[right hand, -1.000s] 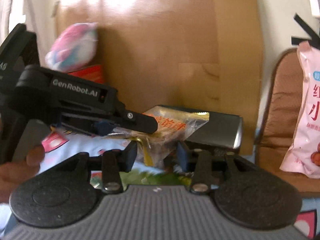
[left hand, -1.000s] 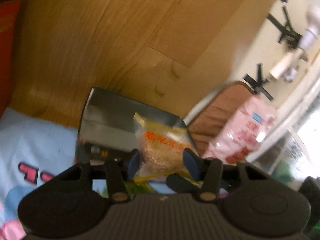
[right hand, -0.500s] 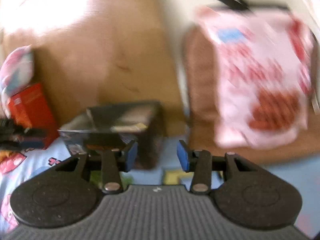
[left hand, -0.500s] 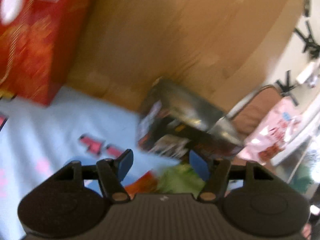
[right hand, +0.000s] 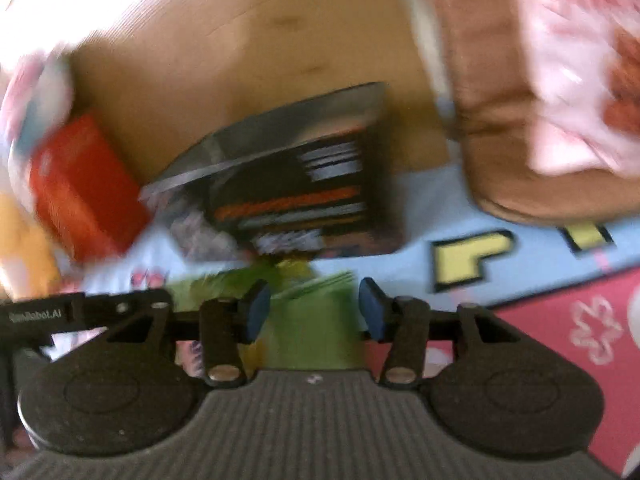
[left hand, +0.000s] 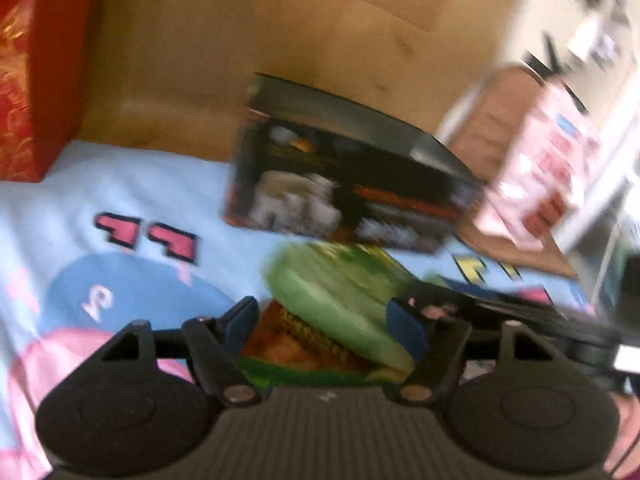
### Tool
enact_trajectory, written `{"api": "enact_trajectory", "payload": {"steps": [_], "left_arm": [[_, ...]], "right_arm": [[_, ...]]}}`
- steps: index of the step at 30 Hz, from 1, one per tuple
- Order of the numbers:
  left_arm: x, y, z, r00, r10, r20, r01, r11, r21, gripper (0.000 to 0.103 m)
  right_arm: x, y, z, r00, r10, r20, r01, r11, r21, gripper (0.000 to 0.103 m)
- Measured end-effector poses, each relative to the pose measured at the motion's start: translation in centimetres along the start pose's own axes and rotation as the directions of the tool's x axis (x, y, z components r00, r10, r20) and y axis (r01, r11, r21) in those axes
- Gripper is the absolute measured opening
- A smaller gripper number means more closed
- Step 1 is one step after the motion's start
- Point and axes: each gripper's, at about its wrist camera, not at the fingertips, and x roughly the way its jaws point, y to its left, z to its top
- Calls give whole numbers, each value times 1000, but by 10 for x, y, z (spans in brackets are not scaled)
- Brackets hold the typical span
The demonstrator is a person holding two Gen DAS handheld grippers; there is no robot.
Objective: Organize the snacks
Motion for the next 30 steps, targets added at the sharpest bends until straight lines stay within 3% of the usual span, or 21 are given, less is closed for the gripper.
{"api": "enact_trajectory", "payload": {"steps": [2, 9, 14, 17, 20, 24, 28, 30], "left_arm": [[-7, -9, -11, 1000, 30, 9, -30, 999, 16, 66], [-50, -10, -52, 999, -33, 15, 34, 999, -30, 66], [-82, -4, -71, 995, -99, -2, 99, 993, -62, 78], [-105, 10, -69, 991, -120, 59, 126, 987, -101, 79], [-122, 25, -58, 984, -119, 130, 139, 978, -156, 79], [-126, 43, -53, 983, -100, 153, 133, 967, -220, 79], [-117, 54, -58, 987, -102, 128, 132, 956, -263, 79], [-113, 55, -60, 987, -108, 117, 136, 952, -274, 79]], "right_arm": [[-3, 11, -4, 1000, 18, -18, -19, 999, -46, 53], [-35, 27, -31, 997, 64, -35, -68, 991, -113, 53], [-56, 33, -47, 992, 107, -73, -117, 982, -151, 53], [-63, 29, -32, 991, 124, -46, -130, 980, -154, 53], [-54, 38, -10, 997, 76, -11, -76, 969, -235, 53], [-1, 64, 7, 996, -32, -78, -2, 913, -407, 52], [41, 76, 26, 986, -57, -157, -10, 918, -396, 53], [58, 81, 32, 978, -126, -166, 49, 913, -404, 56]]}}
